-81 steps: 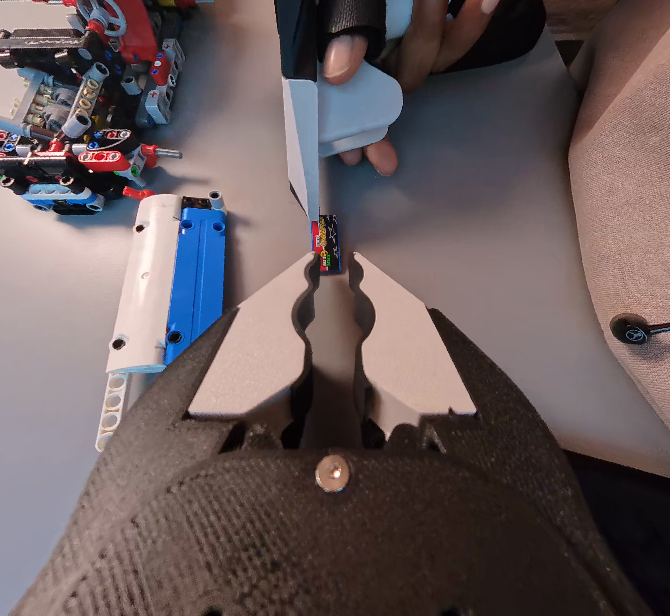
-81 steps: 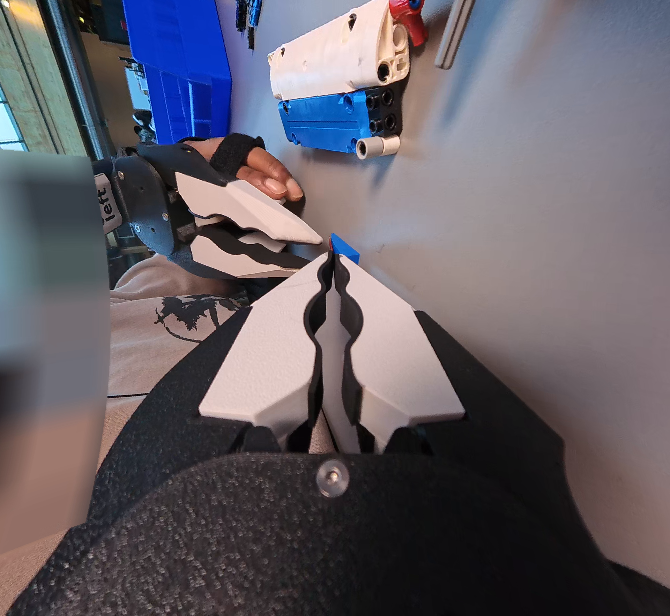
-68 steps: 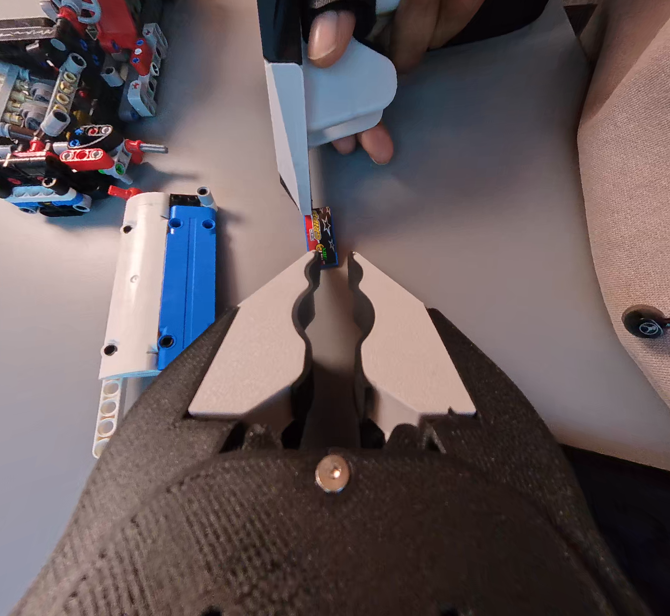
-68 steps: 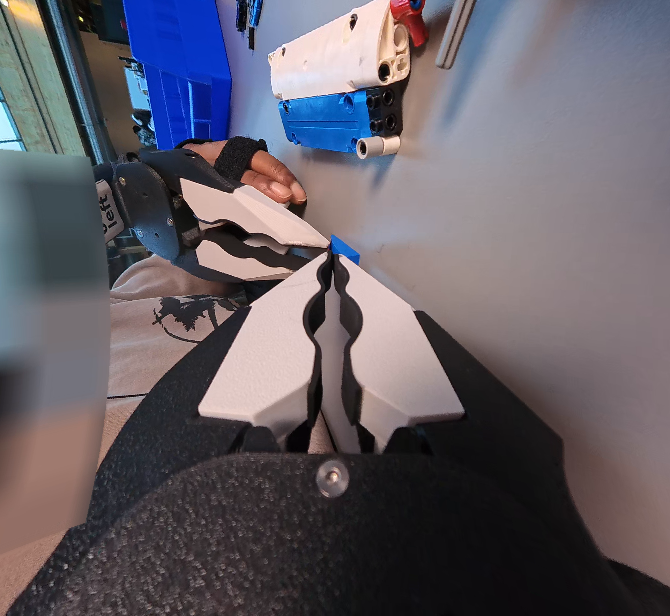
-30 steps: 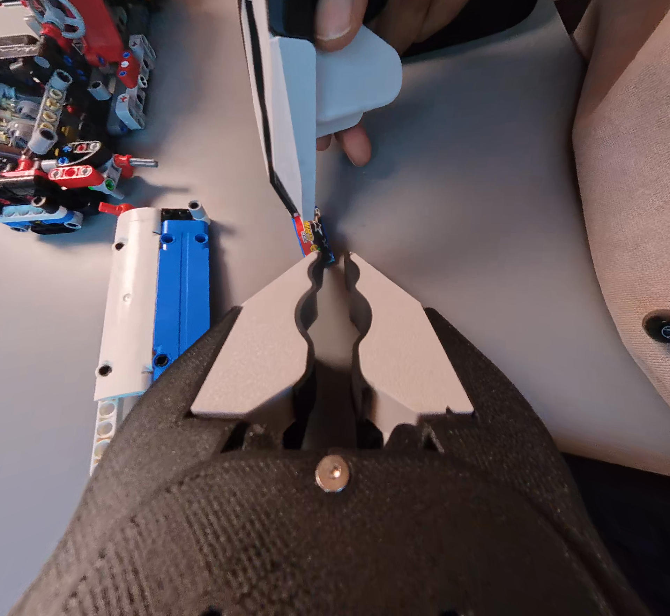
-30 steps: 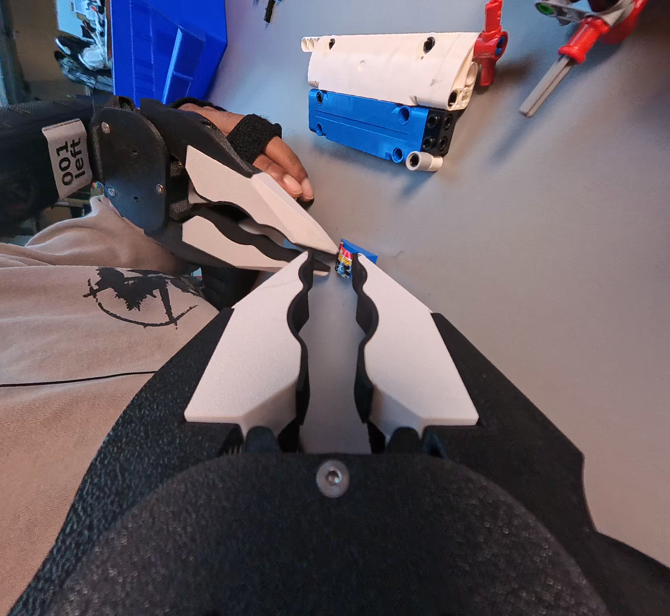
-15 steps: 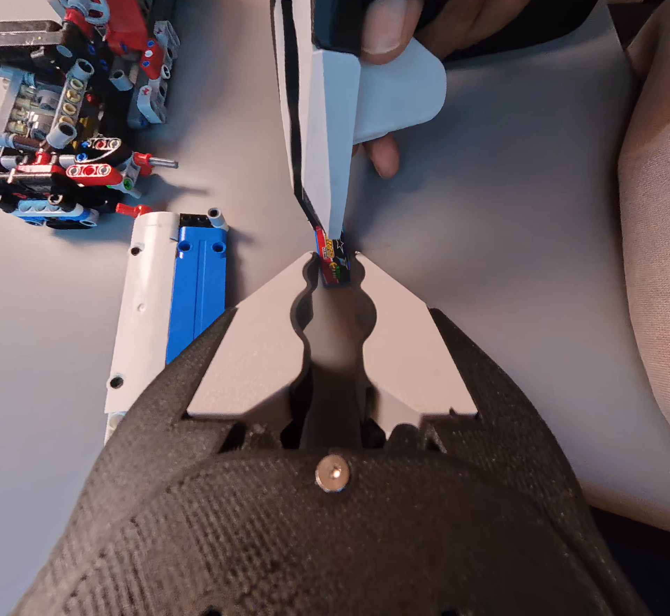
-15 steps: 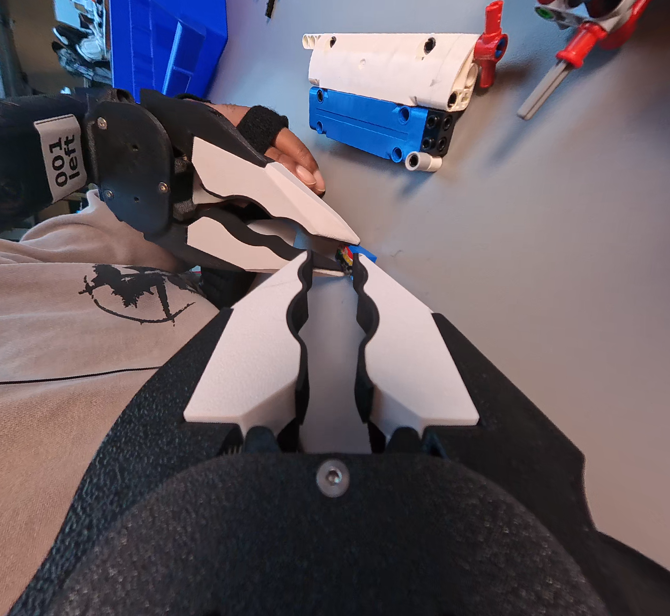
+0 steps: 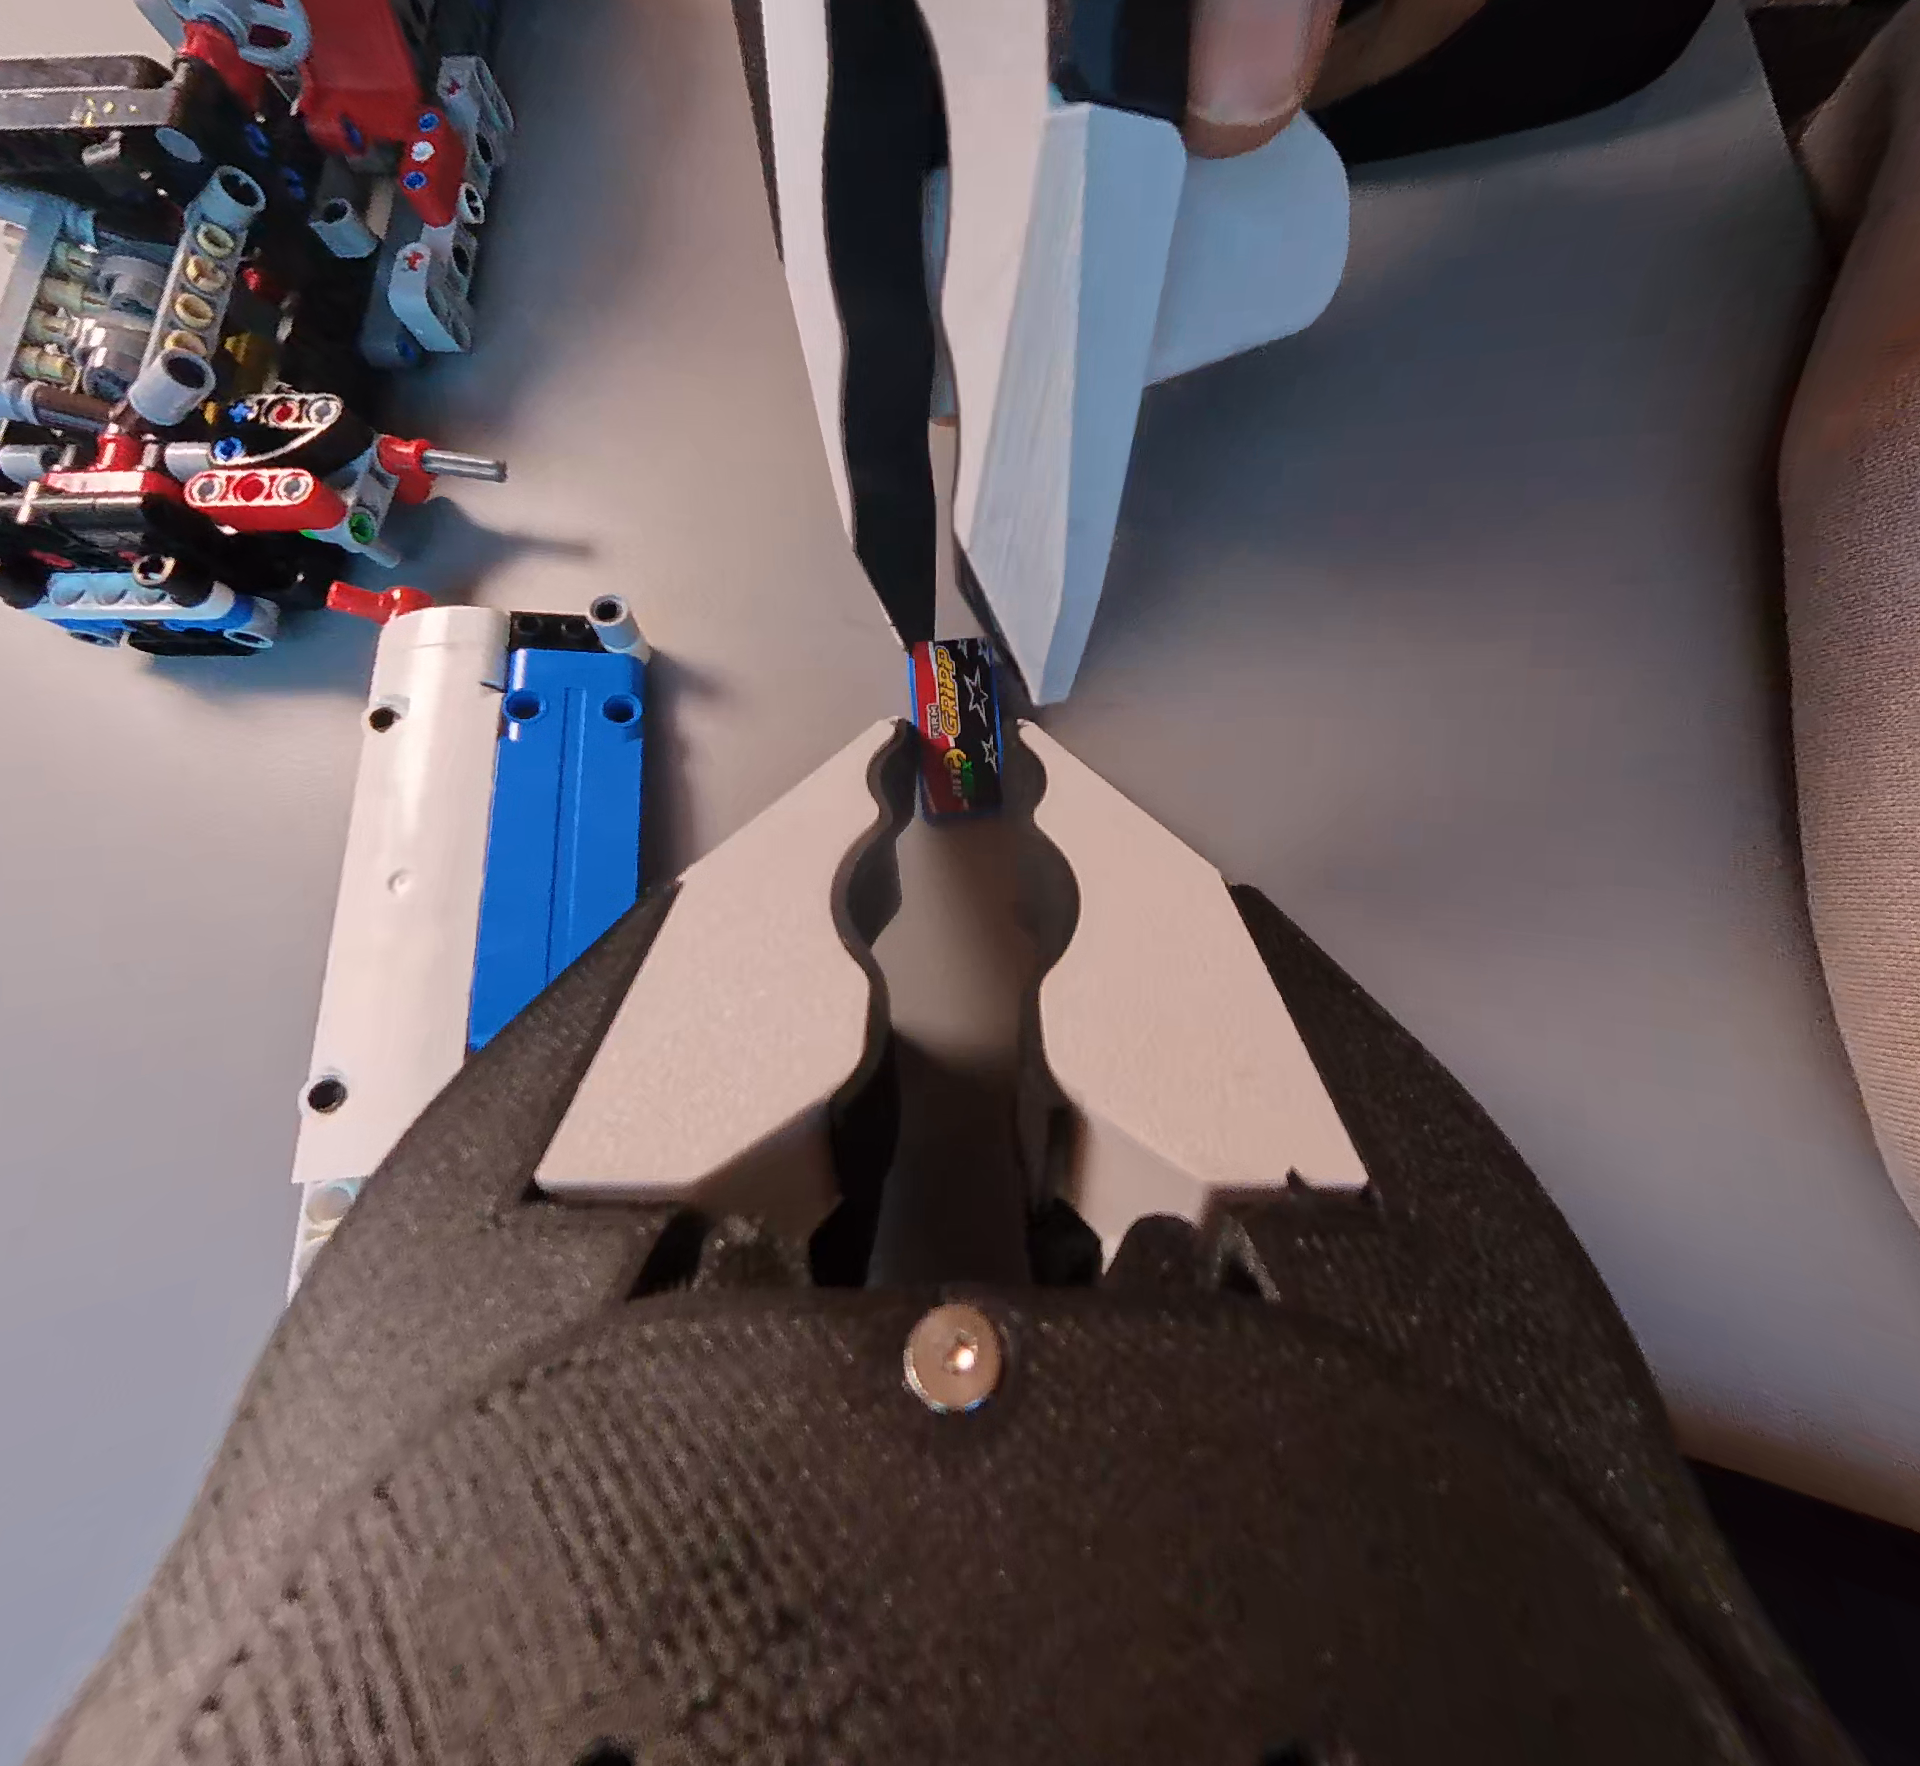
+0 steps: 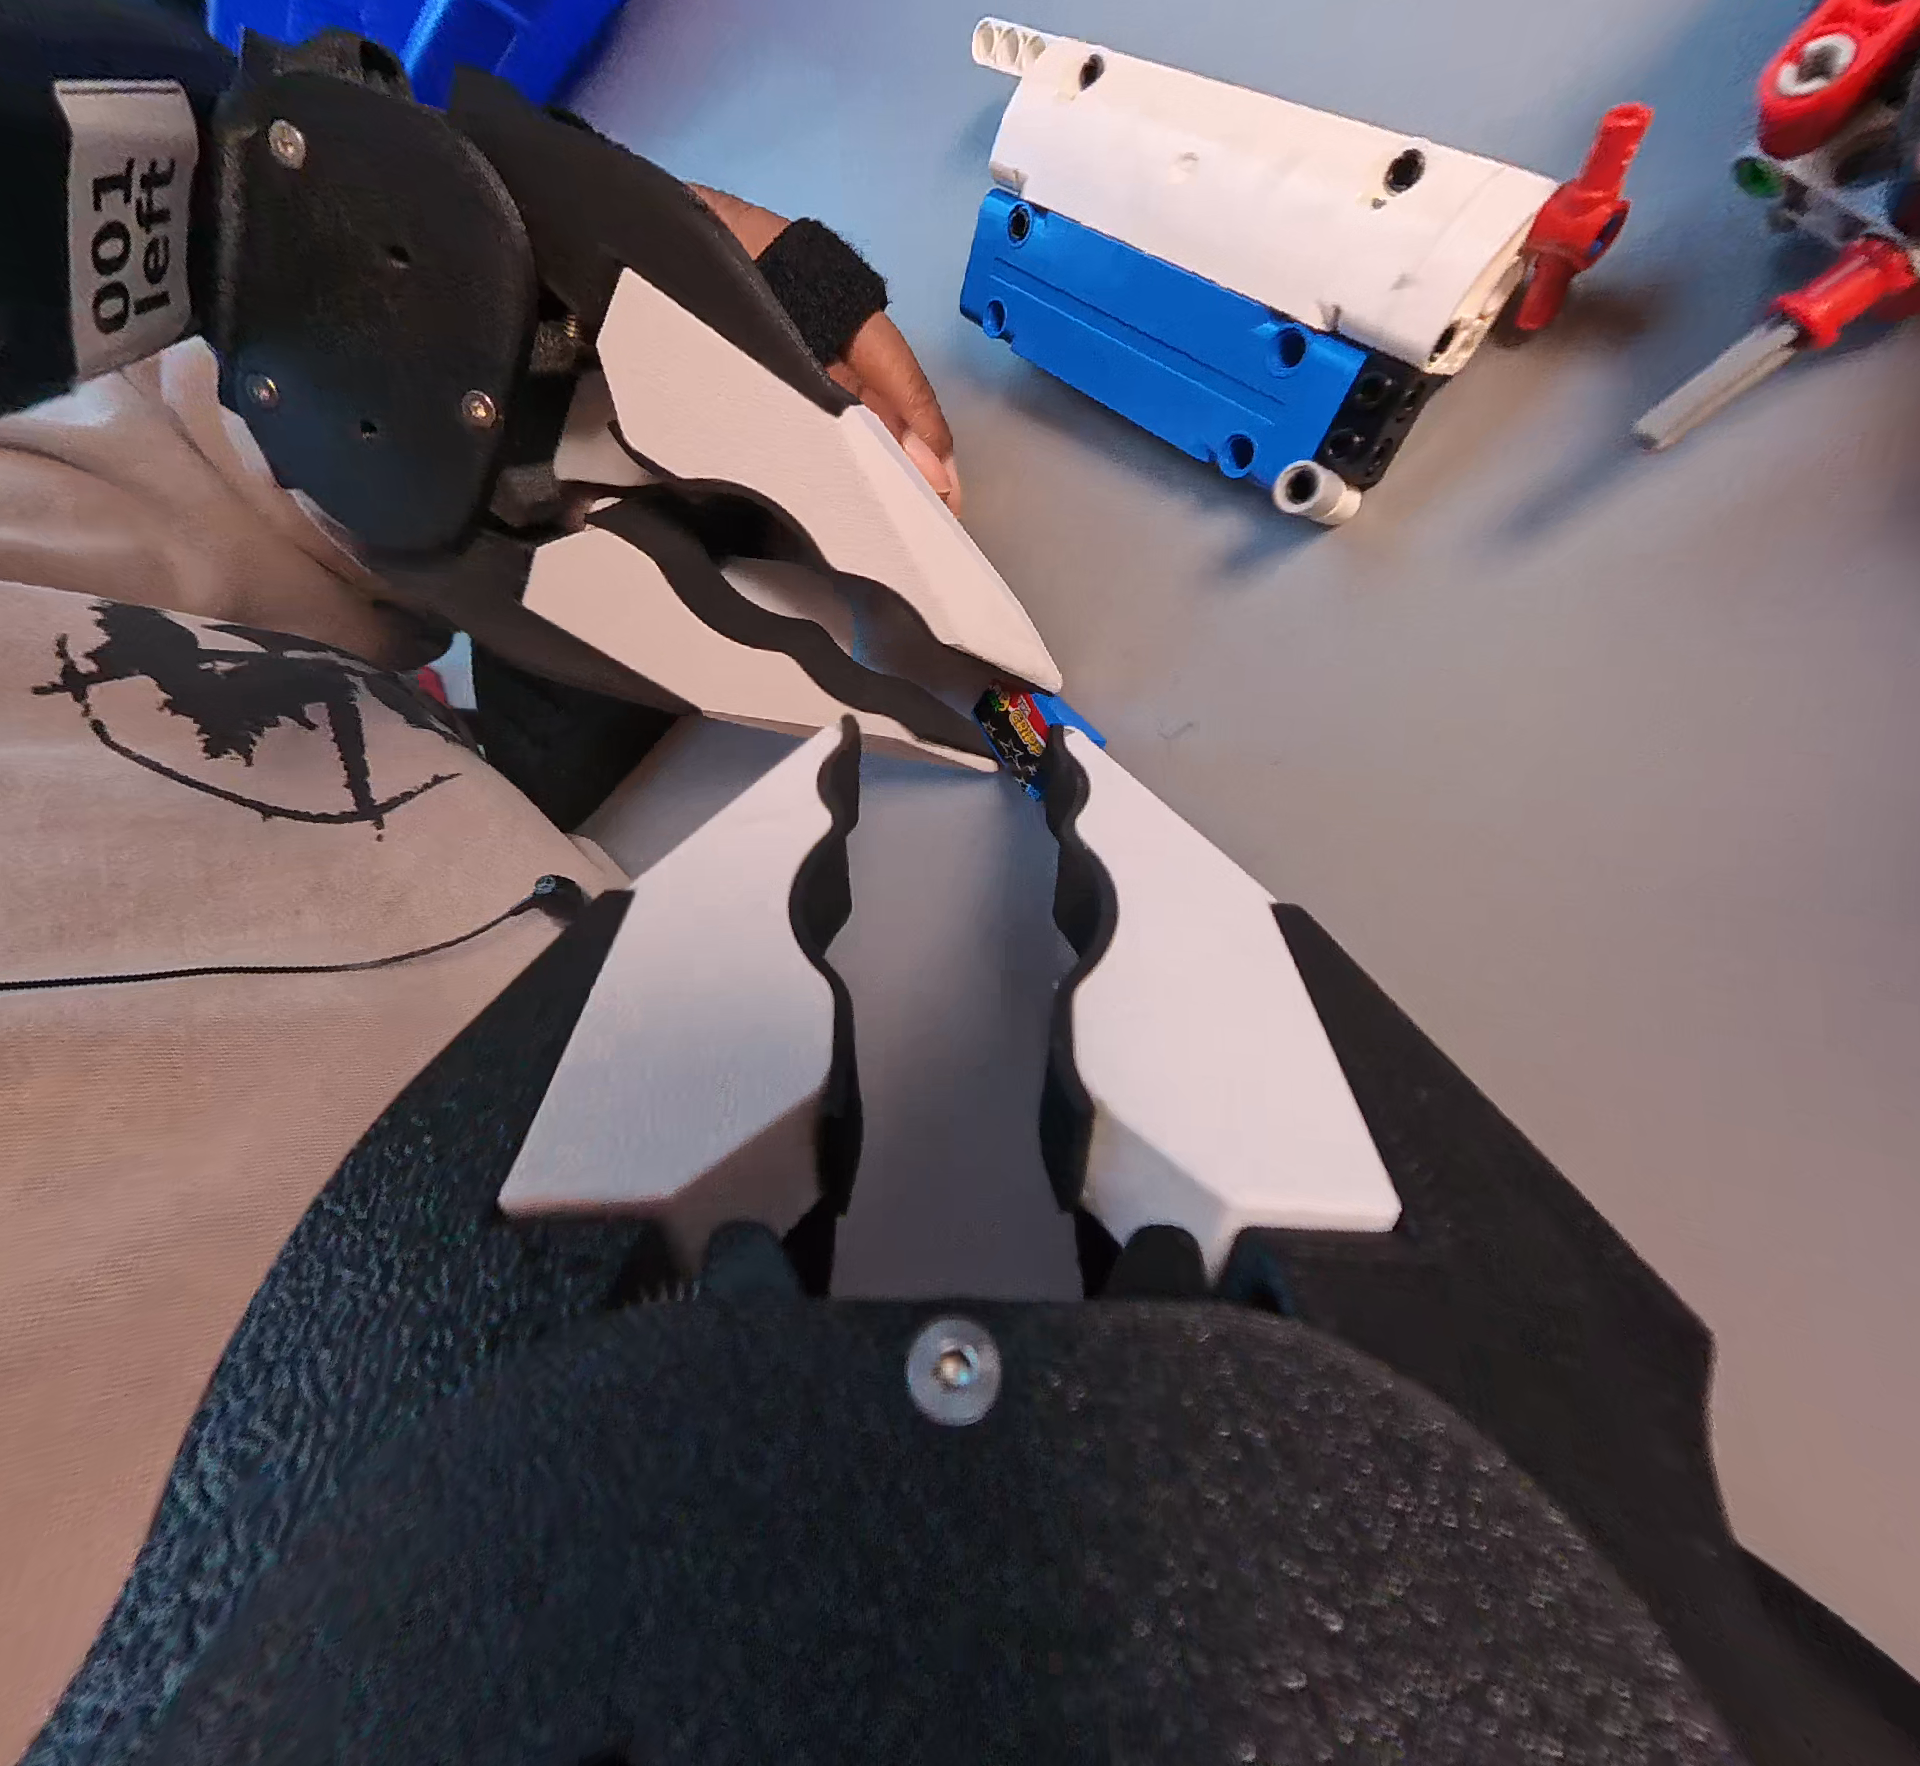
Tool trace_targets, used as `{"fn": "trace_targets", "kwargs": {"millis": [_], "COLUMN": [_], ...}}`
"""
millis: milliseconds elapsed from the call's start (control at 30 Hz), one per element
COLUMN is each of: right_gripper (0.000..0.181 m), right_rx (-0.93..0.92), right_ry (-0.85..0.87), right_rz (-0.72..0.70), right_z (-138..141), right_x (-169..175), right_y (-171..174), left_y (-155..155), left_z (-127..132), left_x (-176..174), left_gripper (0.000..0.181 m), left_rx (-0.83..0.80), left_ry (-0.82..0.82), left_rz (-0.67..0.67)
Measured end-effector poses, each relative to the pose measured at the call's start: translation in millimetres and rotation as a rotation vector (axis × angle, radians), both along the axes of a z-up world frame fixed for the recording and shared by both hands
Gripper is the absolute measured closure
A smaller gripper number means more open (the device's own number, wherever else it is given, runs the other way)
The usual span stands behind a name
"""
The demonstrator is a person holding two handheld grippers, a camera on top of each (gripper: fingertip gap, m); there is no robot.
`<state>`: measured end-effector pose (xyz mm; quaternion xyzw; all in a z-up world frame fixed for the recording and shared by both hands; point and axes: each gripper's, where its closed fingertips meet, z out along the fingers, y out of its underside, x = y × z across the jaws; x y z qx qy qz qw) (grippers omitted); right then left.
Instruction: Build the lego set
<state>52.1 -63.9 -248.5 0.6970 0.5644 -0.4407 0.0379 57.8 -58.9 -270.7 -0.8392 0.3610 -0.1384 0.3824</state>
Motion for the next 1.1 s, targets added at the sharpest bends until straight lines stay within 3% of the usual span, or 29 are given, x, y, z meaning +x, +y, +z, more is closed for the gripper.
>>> {"fn": "trace_targets", "kwargs": {"millis": [400, 533, 633, 700, 867, 1000, 1100], "right_gripper": [0.138, 0.126, 0.123, 0.128, 0.164, 0.168, 0.16], "right_rx": [0.235, 0.383, 0.389, 0.397, 0.319, 0.253, 0.206], "right_ry": [0.116, 0.127, 0.139, 0.166, 0.164, 0.09, 0.078], "right_rz": [0.059, 0.086, 0.07, 0.043, -0.007, -0.006, 0.017], "right_z": [-2, -7, -5, -2, 5, -8, -9], "right_x": [3, 7, 8, 7, 4, 4, 5], "right_y": [-5, -1, 0, 9, 25, 20, 13], "left_y": [1, 1, 0, 0, -1, -2, -3], "left_z": [0, 1, 1, 1, 1, 1, 3], "left_x": [0, 0, 0, 1, 2, 2, 1], "left_gripper": [0.167, 0.167, 0.167, 0.167, 0.167, 0.167, 0.167], "left_rx": [0.018, 0.019, 0.012, 0.014, 0.013, 0.027, 0.077], "left_ry": [0.004, 0.003, -0.004, -0.005, -0.006, -0.003, 0.011], "left_rz": [0.011, 0.012, 0.011, 0.006, -0.002, -0.007, -0.016]}}
